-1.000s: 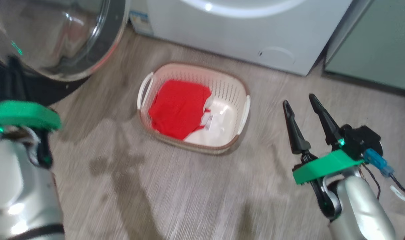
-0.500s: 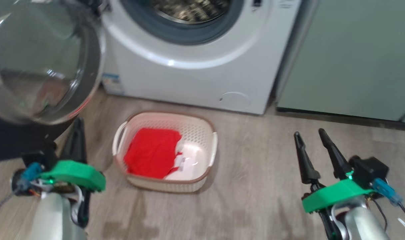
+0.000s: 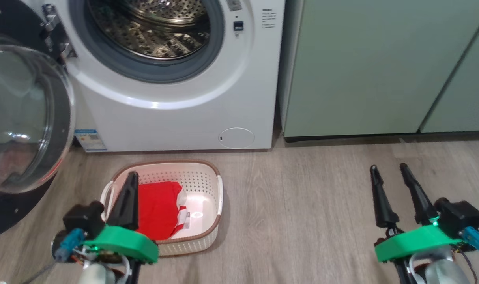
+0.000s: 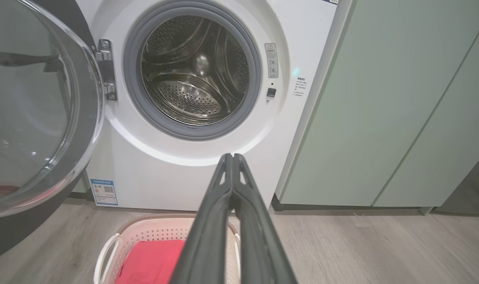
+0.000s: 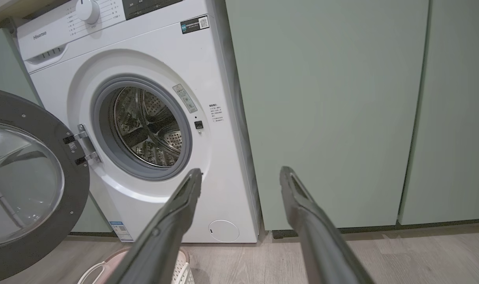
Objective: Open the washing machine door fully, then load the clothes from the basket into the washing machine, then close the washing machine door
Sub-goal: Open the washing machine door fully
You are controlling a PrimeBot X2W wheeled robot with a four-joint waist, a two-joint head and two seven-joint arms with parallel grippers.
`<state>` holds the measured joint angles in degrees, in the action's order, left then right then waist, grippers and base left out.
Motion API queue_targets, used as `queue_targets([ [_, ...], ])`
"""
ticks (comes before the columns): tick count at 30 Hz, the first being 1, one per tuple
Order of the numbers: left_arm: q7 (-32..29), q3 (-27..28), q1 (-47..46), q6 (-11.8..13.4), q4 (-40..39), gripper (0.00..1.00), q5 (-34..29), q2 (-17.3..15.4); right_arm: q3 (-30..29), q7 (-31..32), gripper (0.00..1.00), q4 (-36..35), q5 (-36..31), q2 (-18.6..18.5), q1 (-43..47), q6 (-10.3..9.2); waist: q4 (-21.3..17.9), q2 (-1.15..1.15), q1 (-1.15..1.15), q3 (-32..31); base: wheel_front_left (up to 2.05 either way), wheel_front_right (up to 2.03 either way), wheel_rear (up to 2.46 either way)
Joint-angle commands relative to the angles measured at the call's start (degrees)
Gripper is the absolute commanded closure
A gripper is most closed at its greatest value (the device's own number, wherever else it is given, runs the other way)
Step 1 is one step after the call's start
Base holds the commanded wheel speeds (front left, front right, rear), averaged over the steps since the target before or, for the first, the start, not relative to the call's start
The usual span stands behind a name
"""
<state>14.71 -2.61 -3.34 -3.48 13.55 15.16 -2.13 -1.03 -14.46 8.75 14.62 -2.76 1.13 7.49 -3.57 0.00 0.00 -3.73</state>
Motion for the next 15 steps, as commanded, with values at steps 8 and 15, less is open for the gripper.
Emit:
queue_targets([
  [8, 0.3, -2.1, 1.2, 4.0, -5.8, 0.62, 2.1, -0.8, -0.7, -0.5, 0.0, -3.2, 0.4, -0.1, 0.5, 0.0, -1.6, 0.0, 0.0, 0.1, 0.0, 0.0, 0.0],
  [15, 0.3, -2.6, 1.2, 4.7, -6.3, 0.0, 0.2, -0.8, -0.7, -0.5, 0.0, -3.2, 1.0, -0.1, 0.5, 0.0, -1.2, 0.0, 0.0, 0.4, 0.0, 0.0, 0.0],
])
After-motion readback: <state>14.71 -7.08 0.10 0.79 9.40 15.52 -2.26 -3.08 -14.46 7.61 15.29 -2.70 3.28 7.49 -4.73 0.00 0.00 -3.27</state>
